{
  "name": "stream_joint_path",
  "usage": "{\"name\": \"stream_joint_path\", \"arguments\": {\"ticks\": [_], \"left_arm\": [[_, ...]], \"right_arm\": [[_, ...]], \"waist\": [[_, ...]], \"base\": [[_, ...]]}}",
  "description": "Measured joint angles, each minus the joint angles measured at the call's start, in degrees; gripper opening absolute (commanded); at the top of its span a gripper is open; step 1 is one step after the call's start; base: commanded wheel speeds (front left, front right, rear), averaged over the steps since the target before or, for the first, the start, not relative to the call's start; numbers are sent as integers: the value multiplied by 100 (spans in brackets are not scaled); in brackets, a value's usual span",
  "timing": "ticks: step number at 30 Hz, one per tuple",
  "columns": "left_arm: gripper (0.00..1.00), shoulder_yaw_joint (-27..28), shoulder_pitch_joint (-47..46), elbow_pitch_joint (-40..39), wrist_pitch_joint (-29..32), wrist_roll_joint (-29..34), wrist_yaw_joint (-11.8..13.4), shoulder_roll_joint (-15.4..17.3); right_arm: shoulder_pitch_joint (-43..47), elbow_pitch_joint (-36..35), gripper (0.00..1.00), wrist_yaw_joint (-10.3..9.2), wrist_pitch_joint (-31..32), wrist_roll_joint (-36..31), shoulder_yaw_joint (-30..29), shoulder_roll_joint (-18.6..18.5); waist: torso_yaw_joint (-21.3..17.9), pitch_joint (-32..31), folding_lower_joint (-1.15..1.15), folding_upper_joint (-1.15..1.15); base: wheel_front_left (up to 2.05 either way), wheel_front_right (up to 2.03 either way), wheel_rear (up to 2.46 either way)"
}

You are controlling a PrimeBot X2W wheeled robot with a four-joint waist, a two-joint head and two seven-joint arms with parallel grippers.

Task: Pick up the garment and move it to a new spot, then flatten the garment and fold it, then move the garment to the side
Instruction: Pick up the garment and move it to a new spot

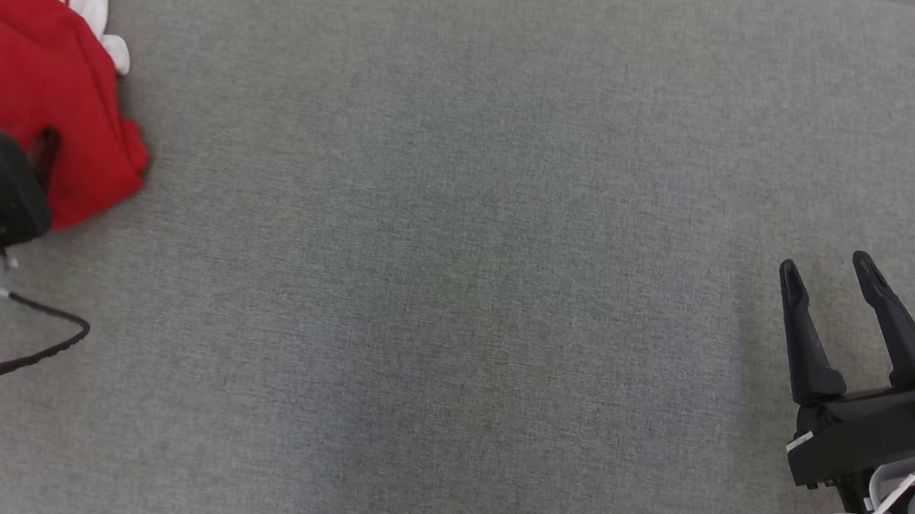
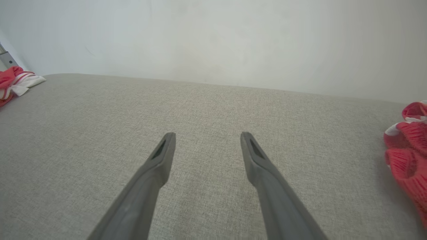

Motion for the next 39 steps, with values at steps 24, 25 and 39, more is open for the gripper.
{"name": "stream_joint_path", "arguments": {"ticks": [24,25,39], "left_arm": [[0,-16,-775,621,-171,-176,-65,-347],[0,-16,-811,620,-221,-191,-91,-390],[0,-1133,-796,237,-726,-102,-160,-999]], "right_arm": [[-126,409,100,47,-66,-48,45,177],[-126,434,100,47,-83,-38,51,213],[70,883,100,48,-268,153,66,533]], "waist": [[-52,-155,-1,0],[-57,-200,-1,-1],[-361,-813,-1,-1]], "base": [[0,0,0],[0,0,0],[0,0,0]]}}
